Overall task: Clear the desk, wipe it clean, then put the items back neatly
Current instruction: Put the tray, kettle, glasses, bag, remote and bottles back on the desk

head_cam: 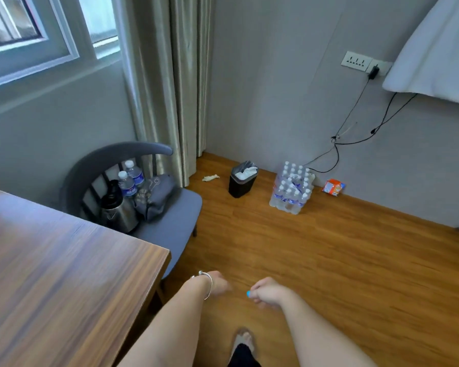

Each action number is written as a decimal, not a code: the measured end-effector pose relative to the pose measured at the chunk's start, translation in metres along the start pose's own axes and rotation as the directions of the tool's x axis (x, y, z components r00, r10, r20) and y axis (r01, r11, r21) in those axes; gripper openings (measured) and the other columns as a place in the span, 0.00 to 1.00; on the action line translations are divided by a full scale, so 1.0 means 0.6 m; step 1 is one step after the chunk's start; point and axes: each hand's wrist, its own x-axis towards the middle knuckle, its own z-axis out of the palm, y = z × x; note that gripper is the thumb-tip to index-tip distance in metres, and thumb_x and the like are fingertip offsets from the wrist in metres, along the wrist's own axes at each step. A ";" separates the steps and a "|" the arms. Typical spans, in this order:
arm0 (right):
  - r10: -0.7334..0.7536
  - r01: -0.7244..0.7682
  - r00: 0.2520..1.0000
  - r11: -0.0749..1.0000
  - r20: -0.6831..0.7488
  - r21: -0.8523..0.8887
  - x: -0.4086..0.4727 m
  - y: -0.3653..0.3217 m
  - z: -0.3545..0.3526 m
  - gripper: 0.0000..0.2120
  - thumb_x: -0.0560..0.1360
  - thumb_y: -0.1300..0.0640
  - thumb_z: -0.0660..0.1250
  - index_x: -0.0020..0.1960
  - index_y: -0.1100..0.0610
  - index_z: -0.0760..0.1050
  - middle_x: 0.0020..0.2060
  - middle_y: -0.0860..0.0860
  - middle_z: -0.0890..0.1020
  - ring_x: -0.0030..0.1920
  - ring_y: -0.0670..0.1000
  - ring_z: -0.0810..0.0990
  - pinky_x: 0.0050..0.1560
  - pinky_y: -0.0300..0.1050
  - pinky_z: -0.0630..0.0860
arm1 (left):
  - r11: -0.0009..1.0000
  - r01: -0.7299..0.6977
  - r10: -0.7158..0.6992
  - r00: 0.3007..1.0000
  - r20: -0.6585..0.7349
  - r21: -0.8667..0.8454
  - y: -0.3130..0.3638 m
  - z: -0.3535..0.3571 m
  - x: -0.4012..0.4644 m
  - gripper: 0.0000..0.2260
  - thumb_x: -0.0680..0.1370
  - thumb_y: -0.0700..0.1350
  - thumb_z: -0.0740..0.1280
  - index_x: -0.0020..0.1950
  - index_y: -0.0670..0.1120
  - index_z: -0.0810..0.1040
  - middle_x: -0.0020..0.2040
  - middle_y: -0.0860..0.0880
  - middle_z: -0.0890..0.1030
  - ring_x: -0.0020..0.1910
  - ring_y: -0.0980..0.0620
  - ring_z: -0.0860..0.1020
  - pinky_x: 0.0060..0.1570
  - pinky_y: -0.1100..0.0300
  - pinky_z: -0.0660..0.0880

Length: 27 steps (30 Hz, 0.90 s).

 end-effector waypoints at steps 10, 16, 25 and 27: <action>-0.215 0.233 0.969 0.957 0.121 -0.173 0.243 -0.271 -0.164 0.14 0.76 0.61 0.70 0.60 0.64 0.79 0.47 0.56 0.80 0.45 0.50 0.79 0.52 0.44 0.80 | 0.900 0.024 -0.161 0.946 -0.280 -0.435 0.060 -0.254 0.139 0.20 0.76 0.55 0.65 0.66 0.48 0.74 0.64 0.47 0.75 0.62 0.45 0.74 0.64 0.50 0.72; -0.316 0.367 0.929 0.855 0.194 -0.366 0.345 -0.418 -0.236 0.19 0.76 0.58 0.70 0.66 0.61 0.75 0.58 0.56 0.80 0.53 0.53 0.79 0.57 0.44 0.78 | 0.815 0.016 -0.293 0.874 -0.388 -0.579 0.063 -0.365 0.194 0.20 0.77 0.52 0.65 0.68 0.48 0.72 0.68 0.49 0.73 0.67 0.48 0.71 0.67 0.54 0.67; -0.453 0.522 0.852 0.691 0.264 -0.500 0.441 -0.604 -0.238 0.36 0.76 0.54 0.70 0.78 0.50 0.57 0.76 0.54 0.63 0.73 0.57 0.65 0.71 0.50 0.66 | 0.945 0.142 -0.280 0.819 -0.500 -0.295 -0.001 -0.463 0.255 0.35 0.75 0.55 0.67 0.78 0.54 0.54 0.79 0.48 0.52 0.78 0.48 0.49 0.75 0.52 0.52; -0.463 0.539 0.841 0.661 0.281 -0.523 0.457 -0.631 -0.227 0.40 0.75 0.52 0.71 0.79 0.45 0.52 0.79 0.52 0.54 0.77 0.57 0.57 0.74 0.54 0.62 | 0.955 0.142 -0.265 0.801 -0.536 -0.260 -0.015 -0.481 0.273 0.40 0.74 0.56 0.68 0.79 0.54 0.47 0.79 0.47 0.47 0.78 0.46 0.44 0.76 0.53 0.49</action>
